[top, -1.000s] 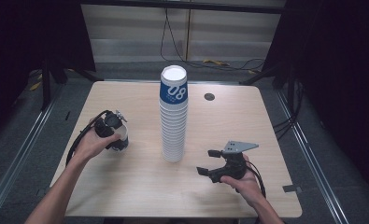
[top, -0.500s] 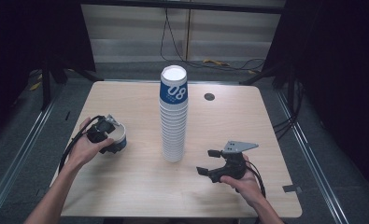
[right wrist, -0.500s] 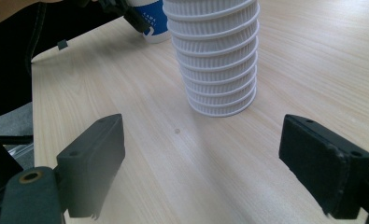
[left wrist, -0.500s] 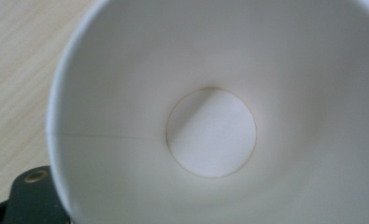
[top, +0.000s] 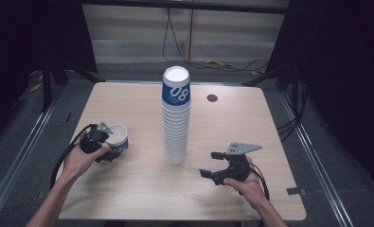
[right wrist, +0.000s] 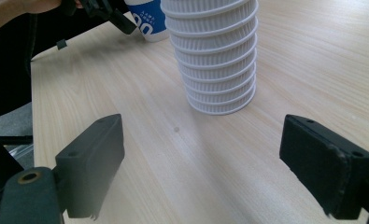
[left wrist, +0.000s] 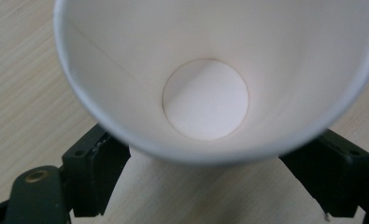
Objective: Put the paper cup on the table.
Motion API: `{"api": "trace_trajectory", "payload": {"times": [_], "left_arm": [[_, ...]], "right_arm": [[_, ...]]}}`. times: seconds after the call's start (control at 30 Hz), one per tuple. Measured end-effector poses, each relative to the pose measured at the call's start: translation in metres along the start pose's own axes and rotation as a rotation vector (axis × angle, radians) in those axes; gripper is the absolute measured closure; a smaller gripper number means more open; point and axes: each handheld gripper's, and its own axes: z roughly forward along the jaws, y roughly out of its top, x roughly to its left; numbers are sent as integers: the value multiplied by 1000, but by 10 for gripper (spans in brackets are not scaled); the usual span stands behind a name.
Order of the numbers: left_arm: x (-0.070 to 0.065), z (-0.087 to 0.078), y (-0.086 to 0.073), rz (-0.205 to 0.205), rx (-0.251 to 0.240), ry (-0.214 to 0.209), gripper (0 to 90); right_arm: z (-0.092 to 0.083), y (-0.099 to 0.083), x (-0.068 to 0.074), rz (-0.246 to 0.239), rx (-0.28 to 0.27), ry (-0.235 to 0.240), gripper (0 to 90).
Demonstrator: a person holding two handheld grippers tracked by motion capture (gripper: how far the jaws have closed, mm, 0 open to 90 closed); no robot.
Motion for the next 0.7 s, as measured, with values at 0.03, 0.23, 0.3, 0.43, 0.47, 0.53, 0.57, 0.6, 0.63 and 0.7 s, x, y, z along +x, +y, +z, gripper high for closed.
{"api": "trace_trajectory", "payload": {"times": [0.03, 0.23, 0.3, 0.43, 0.47, 0.53, 0.57, 0.6, 0.63, 0.7], "left_arm": [[0, -2, -2, -4, -3, -5, 166], [-9, -11, -12, -5, -50, -14, 174], [-12, -12, -16, -4, -51, -6, 193], [-21, -15, -25, 4, -60, -21, 195], [-23, -17, -26, 11, -65, -32, 196], [-29, -19, -28, 7, -81, -45, 192], [-33, -20, -29, 1, -87, -49, 191], [-37, -21, -30, 11, -88, -49, 191], [-42, -21, -30, 7, -104, -58, 189], [-51, -23, -31, 2, -134, -75, 188]], "right_arm": [[0, 0, 0, -2, 2, -1, 144], [0, 0, -1, 1, 2, -2, 144], [0, 0, -1, -3, 3, -3, 144], [0, 0, 0, -4, 3, -8, 149], [1, 0, 0, -3, 0, -10, 150], [1, 0, 1, -4, 0, -8, 151], [2, 0, 1, -4, 2, -8, 150], [2, 0, 1, -6, 4, -6, 150], [2, 0, 2, -8, 6, -5, 150], [2, 0, 1, -6, 4, -9, 150]]}}
